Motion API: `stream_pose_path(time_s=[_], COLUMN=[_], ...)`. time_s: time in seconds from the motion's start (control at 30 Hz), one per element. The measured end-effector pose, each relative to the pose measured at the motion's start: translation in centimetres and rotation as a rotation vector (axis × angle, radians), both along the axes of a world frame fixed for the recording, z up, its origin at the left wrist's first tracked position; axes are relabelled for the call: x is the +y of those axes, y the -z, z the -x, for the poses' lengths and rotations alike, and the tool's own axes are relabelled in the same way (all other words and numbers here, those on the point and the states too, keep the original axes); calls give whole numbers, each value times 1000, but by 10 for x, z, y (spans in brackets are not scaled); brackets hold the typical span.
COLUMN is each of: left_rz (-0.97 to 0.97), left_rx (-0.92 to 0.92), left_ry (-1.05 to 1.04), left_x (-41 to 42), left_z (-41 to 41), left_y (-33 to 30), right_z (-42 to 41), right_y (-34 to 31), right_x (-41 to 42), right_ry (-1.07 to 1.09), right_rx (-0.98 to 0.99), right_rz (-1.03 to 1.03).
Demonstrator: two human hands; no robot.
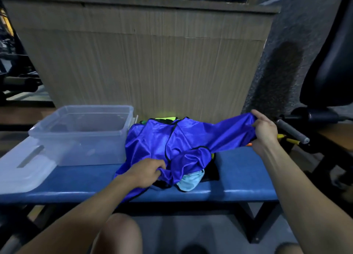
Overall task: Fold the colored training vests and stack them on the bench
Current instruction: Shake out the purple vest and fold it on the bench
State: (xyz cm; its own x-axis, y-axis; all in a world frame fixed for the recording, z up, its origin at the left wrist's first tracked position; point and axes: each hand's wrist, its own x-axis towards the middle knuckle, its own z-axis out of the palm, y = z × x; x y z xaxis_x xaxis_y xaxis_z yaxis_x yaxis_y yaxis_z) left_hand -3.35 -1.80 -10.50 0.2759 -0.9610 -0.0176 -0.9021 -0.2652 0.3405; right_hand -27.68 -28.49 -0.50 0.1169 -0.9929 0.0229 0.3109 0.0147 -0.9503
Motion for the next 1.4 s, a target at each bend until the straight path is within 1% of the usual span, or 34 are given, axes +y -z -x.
stream_pose_path(time_s=[0.07, 0.13, 0.2, 0.23, 0.27, 0.3, 0.33, 0.37, 0.4, 0.43, 0.5, 0.53, 0.6, 0.63, 0.67, 0.7, 0.73, 0.8, 0.83, 0.87, 0.9, 0.93, 0.97, 1.0, 1.03, 1.07, 1.13, 1.17, 1.23, 1.3, 1.33, 1.37, 1.4], left_rz=[56, 209, 364, 385, 357, 290, 217, 169, 134, 80, -91, -159, -181, -160, -129, -124, -175, -367, -422, -396, -281, -126, 9, 85, 85, 38, -74, -80, -1, 105, 174, 240, 311], left_rx=[243, 519, 792, 850, 795, 657, 479, 274, 73, -97, -360, -443, -506, -477, -388, -245, -93, 141, 221, 280, 291, 252, 160, 41, -65, -123, -149, -126, -23, 163, 282, 414, 556], left_ry=[-45, -142, -202, -188, -129, -53, 3, 7, -34, -120, -323, -399, -463, -447, -398, -310, -185, 16, 50, 42, 0, -75, -167, -243, -284, -286, -246, -246, -292, -313, -314, -316, -307], left_x=[-4, -11, -15, -15, -13, -11, -8, -6, -3, 0, 9, 11, 9, 6, 4, 2, 0, -1, -2, -5, -8, -14, -18, -22, -25, -28, -32, -34, -38, -46, -50, -52, -54], left_z=[7, 19, 33, 36, 35, 33, 31, 27, 21, 16, 12, 13, 15, 16, 17, 17, 15, 13, 10, 7, 4, 0, -2, -3, -2, -1, 1, 3, 2, -2, -3, -2, 3], left_y=[1, -4, -15, -23, -30, -35, -36, -35, -34, -32, -30, -28, -24, -22, -19, -17, -16, -17, -17, -16, -12, -8, -3, 0, 3, 7, 16, 19, 20, 4, -10, -30, -52], right_z=[-3, -7, -10, -11, -11, -9, -8, -5, -2, 2, 12, 16, 19, 19, 18, 18, 17, 18, 21, 23, 25, 26, 26, 26, 27, 27, 28, 30, 32, 31, 30, 29, 28], right_y=[-8, -10, -10, -10, -8, -8, -8, -10, -10, -12, -12, -9, 4, 13, 25, 34, 47, 64, 66, 69, 70, 73, 74, 75, 73, 71, 75, 76, 81, 92, 99, 106, 113], right_x=[2, 5, 7, 7, 5, 4, 3, 2, -2, -6, -10, -13, -15, -16, -18, -18, -20, -22, -18, -17, -14, -15, -12, -10, -6, -1, 2, 2, 2, -4, -7, -8, -9], right_ry=[-61, -118, -111, -93, -71, -49, -19, 20, 74, 144, 254, 280, 297, 278, 249, 200, 145, 90, 74, 57, 50, 44, 33, 20, -8, -62, -219, -304, -444, -542, -560, -552, -519], right_rx=[0, -14, 0, 9, 9, 9, 0, -9, -25, -37, -30, 10, 123, 191, 267, 343, 417, 543, 580, 596, 608, 611, 627, 639, 668, 708, 841, 947, 1188, 1434, 1518, 1541, 1514], right_rz=[2, 4, -8, -16, -23, -32, -34, -33, -21, -4, 35, 59, 97, 93, 82, 71, 80, 100, 91, 84, 77, 89, 101, 108, 104, 98, 38, -2, -29, 20, 70, 96, 104])
